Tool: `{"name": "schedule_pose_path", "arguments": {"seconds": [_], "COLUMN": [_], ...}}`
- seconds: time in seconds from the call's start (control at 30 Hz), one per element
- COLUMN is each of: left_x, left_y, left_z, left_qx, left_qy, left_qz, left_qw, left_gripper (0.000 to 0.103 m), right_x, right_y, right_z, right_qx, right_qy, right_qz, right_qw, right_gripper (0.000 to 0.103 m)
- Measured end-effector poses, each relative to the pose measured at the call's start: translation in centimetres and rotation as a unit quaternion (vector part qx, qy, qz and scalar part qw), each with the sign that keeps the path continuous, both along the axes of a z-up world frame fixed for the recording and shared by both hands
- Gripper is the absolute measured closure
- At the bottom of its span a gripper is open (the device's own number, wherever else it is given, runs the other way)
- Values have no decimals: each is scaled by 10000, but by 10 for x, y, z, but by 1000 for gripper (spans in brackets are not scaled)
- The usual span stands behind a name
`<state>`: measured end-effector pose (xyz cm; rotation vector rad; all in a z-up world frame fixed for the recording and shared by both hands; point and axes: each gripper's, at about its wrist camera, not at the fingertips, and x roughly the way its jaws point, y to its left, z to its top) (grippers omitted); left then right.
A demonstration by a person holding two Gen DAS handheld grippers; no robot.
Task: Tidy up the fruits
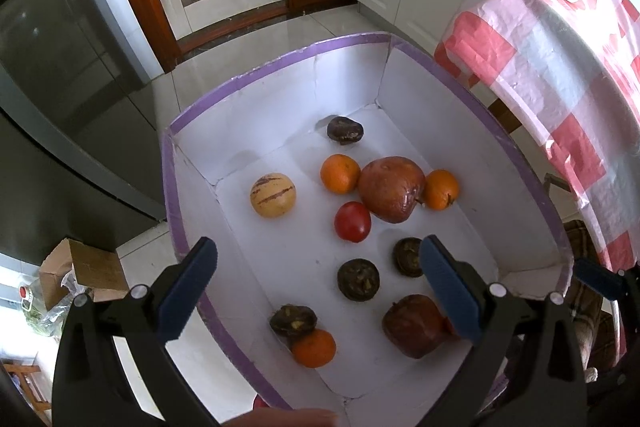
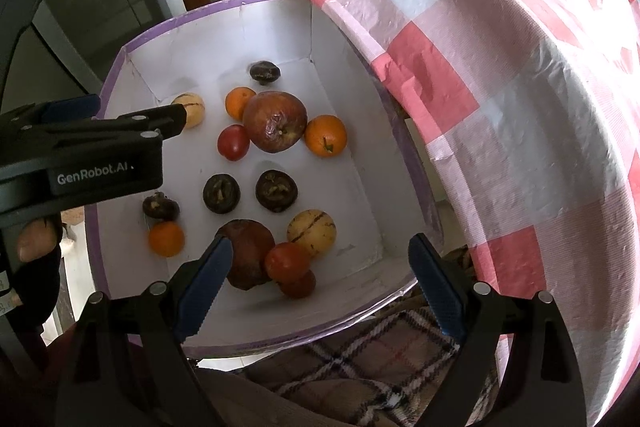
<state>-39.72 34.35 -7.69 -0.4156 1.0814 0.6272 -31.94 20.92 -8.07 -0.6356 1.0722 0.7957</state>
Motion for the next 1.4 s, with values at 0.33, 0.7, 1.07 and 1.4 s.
{"name": "schedule_pose_path", "arguments": {"seconds": [0.33, 0.7, 1.07, 1.4], "left_x": [1, 2, 2, 2], "left_y": [3, 6, 9, 10], "left_z": [-5, -8, -10, -12], "left_qx": [-97, -136, -176, -207], "left_qy": [-6, 15, 21, 25], "left_qz": [2, -2, -12, -3], "left_qw": [10000, 9999, 9998, 9998], "left_gripper": [2, 2, 2, 2], "right_x": [0, 0, 1, 0], "right_y": [0, 0, -1, -1], "right_z": [-5, -7, -10, -11], "right_qx": [-38, -77, -100, -110], "right_qy": [39, 70, 93, 95], "right_qz": [2, 5, 7, 10], "right_qw": [10000, 9999, 9999, 9999], "right_gripper": [16, 16, 16, 16]}}
